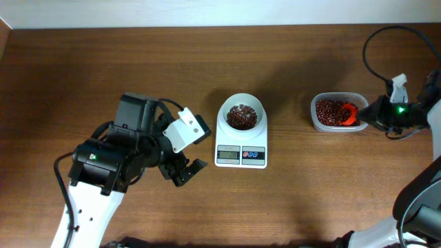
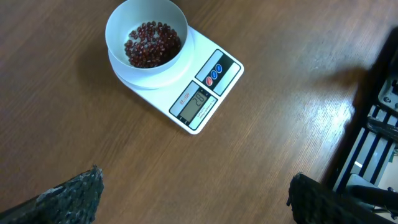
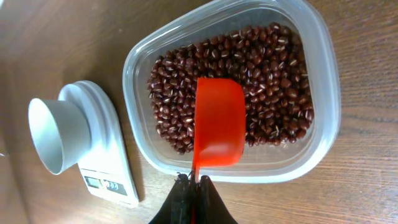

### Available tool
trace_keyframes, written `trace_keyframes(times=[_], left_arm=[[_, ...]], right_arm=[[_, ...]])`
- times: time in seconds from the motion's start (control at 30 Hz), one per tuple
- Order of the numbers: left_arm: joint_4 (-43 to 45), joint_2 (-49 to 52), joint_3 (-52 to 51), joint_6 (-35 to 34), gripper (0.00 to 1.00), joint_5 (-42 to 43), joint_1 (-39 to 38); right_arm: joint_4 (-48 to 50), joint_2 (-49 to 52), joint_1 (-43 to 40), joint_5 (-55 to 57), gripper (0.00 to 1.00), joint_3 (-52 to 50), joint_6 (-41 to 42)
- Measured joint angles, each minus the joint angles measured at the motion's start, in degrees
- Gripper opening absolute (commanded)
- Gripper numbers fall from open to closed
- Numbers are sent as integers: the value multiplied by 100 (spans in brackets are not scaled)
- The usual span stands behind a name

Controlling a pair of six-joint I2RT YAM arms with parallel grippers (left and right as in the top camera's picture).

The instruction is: Scoop and weigh 50g on scale

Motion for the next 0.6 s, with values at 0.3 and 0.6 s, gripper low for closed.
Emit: trace_keyframes(times=[0.3, 0.6], left_arm=[[0, 0, -2, 0, 99, 0, 0], [0, 0, -2, 0, 99, 0, 0]], right_arm=[[-85, 0, -210, -387, 4, 0, 0], [-142, 0, -407, -973, 4, 0, 2]])
